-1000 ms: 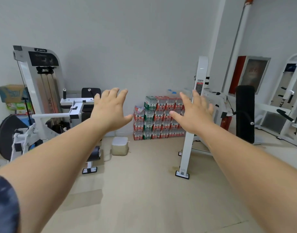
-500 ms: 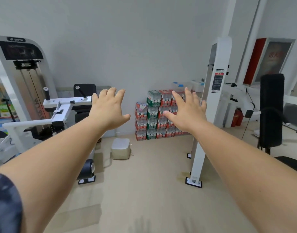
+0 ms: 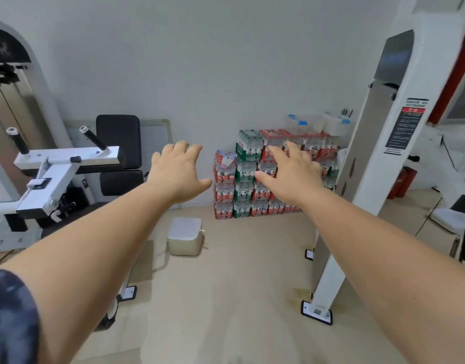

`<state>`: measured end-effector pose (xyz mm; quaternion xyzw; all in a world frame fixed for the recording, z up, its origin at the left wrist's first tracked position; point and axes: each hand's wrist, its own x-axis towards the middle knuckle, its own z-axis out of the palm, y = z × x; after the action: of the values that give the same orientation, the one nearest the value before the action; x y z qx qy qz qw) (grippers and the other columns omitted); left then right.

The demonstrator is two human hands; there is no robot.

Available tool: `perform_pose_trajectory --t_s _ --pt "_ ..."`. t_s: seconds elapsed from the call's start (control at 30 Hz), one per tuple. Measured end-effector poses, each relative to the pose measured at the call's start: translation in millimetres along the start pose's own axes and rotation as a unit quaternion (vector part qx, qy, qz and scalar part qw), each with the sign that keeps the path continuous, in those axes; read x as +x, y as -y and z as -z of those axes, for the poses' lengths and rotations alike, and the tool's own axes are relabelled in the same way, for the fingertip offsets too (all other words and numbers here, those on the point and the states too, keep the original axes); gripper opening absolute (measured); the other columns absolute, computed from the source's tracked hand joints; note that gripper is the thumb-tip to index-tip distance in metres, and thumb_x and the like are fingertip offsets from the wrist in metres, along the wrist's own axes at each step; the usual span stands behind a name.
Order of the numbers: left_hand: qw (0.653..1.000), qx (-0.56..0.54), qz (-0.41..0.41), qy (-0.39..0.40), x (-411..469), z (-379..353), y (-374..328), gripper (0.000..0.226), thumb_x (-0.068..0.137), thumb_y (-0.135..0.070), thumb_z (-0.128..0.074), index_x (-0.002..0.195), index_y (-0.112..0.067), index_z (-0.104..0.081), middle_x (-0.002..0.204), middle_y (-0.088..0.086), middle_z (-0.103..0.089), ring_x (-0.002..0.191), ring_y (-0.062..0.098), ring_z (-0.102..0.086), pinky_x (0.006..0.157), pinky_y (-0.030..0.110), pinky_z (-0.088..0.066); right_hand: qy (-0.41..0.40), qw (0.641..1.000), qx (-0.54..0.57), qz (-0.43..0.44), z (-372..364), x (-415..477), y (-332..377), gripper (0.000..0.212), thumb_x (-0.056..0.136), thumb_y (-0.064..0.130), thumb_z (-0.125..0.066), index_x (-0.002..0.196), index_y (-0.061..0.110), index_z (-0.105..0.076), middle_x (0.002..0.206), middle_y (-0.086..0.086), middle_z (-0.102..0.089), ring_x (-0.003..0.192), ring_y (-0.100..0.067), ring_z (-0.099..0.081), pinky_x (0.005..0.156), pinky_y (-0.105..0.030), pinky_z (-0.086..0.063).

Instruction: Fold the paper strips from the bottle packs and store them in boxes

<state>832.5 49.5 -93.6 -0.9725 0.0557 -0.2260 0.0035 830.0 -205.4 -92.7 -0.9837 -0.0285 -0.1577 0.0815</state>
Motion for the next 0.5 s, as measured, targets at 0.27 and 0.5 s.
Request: perform_pose_trajectory --t_s 0.27,0.5 --pt "0.999 -0.018 -0.028 0.031 169.9 -109.2 51.7 0.082 0.079 -0.068 -0.054 0.147 -0.027 -0.034 0.146 0.005 -0.044 0.132 0.031 -0.04 0.106 0.051 -0.037 0.036 0.999 0.008 -0.025 -81.2 177.1 9.7 0.077 0.09 0.073 -0.044 0.155 0.037 -0.025 0.166 -0.008 -0.019 0.149 -0.038 -0.024 0.115 -0.061 -0.025" --pt "0.996 -0.021 -0.044 0.075 304.7 -191.4 73.7 0.083 0.079 -0.07 -0.052 0.148 -0.027 -0.033 0.146 0.005 -0.046 0.133 0.032 -0.04 0.107 0.052 -0.038 0.061 0.998 0.02 -0.028 -146.1 314.8 -0.9 0.077 0.09 0.073 -0.043 0.155 0.034 -0.029 0.163 -0.005 -0.027 0.146 -0.035 -0.03 0.114 -0.059 -0.031"
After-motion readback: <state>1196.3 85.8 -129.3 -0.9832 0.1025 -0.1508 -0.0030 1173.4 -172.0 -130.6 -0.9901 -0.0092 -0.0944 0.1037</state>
